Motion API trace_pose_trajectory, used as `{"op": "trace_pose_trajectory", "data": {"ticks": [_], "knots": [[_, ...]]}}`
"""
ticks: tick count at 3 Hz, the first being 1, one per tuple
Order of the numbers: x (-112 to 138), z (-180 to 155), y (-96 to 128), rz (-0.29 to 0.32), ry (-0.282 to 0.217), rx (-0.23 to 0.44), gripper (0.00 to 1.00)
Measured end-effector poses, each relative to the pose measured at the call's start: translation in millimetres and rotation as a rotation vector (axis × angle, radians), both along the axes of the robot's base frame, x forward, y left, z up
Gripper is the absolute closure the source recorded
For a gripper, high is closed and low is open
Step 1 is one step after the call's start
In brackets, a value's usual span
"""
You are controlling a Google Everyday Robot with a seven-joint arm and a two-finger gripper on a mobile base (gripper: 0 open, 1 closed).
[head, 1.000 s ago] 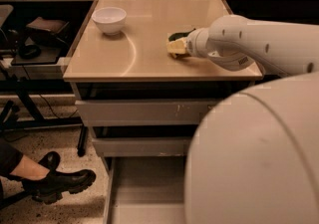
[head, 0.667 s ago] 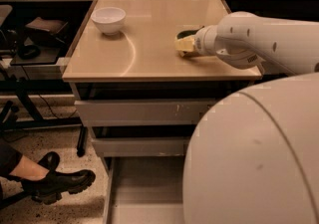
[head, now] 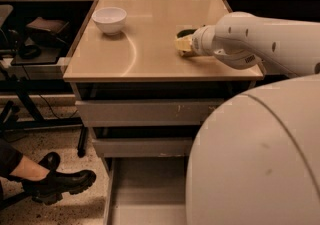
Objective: Pick sponge from bottom drawer and place on counter
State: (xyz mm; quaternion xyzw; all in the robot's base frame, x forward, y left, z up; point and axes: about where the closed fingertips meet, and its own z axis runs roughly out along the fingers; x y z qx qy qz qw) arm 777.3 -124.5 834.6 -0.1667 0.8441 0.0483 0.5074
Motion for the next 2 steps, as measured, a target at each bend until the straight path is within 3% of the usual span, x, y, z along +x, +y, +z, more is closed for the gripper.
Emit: {"op": "trace_pose_trajectory", "data": {"ticks": [1,2], "knots": [[0.0,0.0,0.0,0.000,0.000,0.000,0.00],[0.0,0.0,0.0,0.000,0.000,0.000,0.00]]}}
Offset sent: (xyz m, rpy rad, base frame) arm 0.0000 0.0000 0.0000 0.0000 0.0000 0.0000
